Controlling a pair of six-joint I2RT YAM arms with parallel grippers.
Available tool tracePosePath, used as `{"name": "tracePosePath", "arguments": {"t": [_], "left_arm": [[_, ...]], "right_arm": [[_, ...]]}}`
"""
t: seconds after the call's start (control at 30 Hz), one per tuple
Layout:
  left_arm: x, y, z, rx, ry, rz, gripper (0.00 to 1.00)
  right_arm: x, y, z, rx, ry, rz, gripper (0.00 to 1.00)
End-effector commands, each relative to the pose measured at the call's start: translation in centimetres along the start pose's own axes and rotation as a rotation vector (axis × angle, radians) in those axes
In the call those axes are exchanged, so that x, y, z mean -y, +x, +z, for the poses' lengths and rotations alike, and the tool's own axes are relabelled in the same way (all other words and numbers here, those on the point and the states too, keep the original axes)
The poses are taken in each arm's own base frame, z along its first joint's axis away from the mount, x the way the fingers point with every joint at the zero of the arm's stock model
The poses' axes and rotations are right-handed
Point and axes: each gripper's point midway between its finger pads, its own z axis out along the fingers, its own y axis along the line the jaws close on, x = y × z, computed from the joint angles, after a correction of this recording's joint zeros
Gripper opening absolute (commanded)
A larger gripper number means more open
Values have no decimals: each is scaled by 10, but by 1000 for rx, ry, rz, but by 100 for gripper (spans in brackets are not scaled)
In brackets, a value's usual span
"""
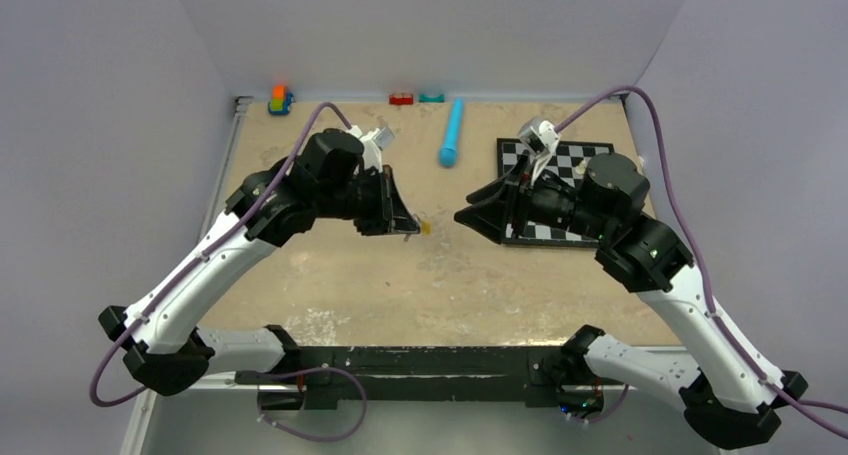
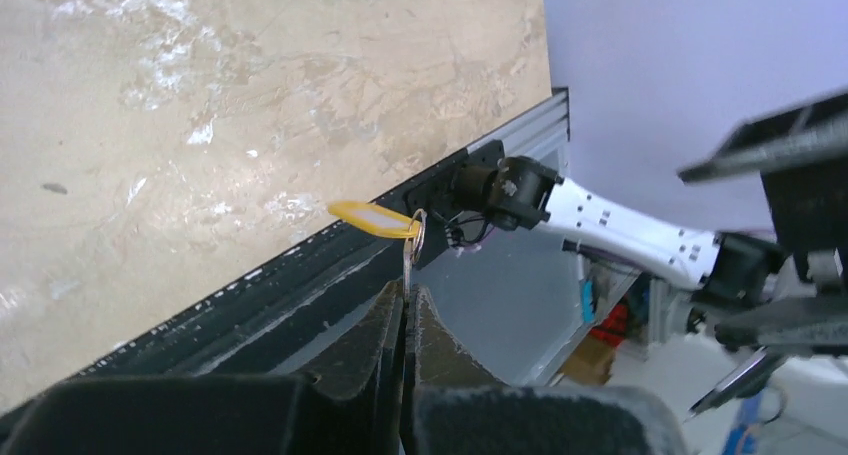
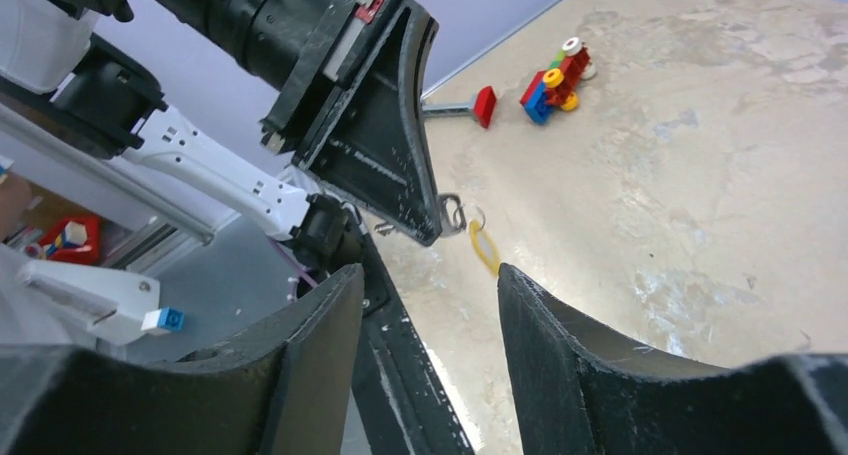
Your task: Remove the keys from the keyring
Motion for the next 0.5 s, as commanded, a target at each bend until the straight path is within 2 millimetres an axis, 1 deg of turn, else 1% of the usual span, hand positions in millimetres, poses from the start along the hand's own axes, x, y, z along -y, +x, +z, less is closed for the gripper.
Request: {"name": "tracePosePath", "arguments": {"t": [0.0, 0.07, 0.17, 0.23, 0.33, 0.47], "left_arm": [[-3, -15, 1, 28, -36, -293, 0], [1, -19, 4, 1, -12, -372, 0], [8, -21, 9, -66, 17, -452, 0], [13, -19, 14, -120, 41, -502, 0], [24, -16, 26, -207, 128, -593, 0], [40, -19, 30, -264, 252, -661, 0]], "right_arm": [[10, -5, -10, 70, 79, 2, 55], [16, 1, -9, 69, 98, 0, 53], [31, 9, -5, 56, 155, -12, 52], [39, 16, 0, 32, 185, -31, 52], [48, 22, 6, 11, 240, -88, 52], [53, 25, 8, -2, 296, -173, 52]]}}
